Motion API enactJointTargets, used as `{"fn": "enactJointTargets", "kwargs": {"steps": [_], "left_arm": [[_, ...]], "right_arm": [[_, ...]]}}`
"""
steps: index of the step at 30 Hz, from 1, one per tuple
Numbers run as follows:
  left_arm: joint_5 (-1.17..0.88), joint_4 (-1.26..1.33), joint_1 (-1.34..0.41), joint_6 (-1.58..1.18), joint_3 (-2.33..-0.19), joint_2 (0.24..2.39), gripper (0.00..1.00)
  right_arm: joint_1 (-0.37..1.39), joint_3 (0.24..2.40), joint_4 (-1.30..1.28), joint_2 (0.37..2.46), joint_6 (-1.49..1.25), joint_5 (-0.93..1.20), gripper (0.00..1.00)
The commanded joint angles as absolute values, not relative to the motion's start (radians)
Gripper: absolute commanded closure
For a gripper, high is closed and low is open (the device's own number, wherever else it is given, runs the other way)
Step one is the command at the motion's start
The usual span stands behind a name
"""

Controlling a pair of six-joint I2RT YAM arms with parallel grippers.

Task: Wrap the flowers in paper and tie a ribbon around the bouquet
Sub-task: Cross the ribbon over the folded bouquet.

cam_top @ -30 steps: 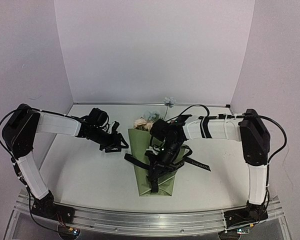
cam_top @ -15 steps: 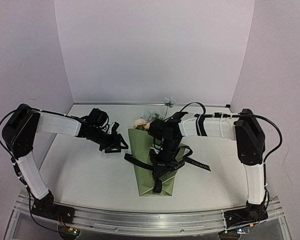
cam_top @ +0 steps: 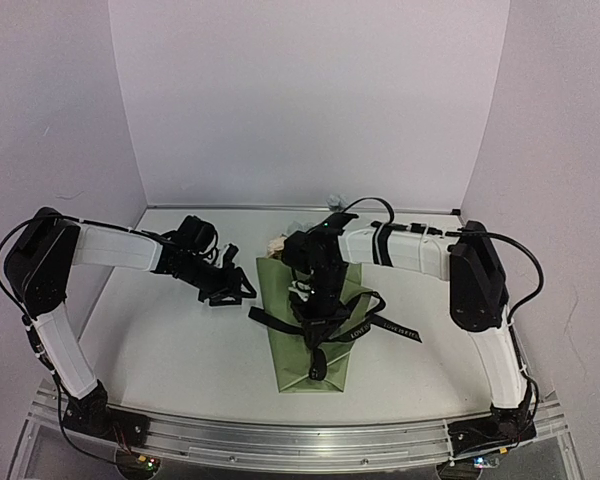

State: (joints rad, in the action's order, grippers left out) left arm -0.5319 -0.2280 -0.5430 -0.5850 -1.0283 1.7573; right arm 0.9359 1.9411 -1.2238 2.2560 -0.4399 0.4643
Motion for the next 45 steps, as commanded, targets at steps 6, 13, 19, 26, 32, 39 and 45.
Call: {"fn": "enactJointTargets", "kwargs": {"steps": [6, 13, 19, 26, 32, 39, 45], "left_arm": [[-0.539, -0.240, -0.538, -0.594, -1.074, 1.741, 0.51], [-0.542, -0.244, -0.538, -0.598, -1.081, 1.742, 0.52], [-0.549, -0.242, -0.538, -0.604, -1.088, 1.750, 0.53], [-0.555, -0.243, -0.538, -0.609, -1.098, 1.755, 0.53], [-0.583, -0.233, -0.538, -0.617, -1.105, 1.768, 0.55], [-0.620, -0.218, -0.538, -0.626, -1.114, 1.774, 0.56], [-0.627, -0.212, -0.538, -0.630, -1.120, 1.781, 0.58]], "right_arm": [[1.020, 2.074, -1.365, 2.326, -0.341, 0.285, 0.98], [1.038, 2.130, -1.388, 2.368, -0.278, 0.117, 0.98], [1.051, 2.156, -1.364, 2.376, -0.180, -0.013, 1.00], [1.051, 2.141, -1.308, 2.372, -0.081, -0.091, 0.98], [1.051, 2.103, -1.249, 2.335, -0.053, -0.116, 0.76], [1.051, 2.004, -1.190, 2.217, -0.095, -0.059, 0.54], [1.049, 1.979, -1.180, 2.151, -0.151, -0.038, 0.32]]}}
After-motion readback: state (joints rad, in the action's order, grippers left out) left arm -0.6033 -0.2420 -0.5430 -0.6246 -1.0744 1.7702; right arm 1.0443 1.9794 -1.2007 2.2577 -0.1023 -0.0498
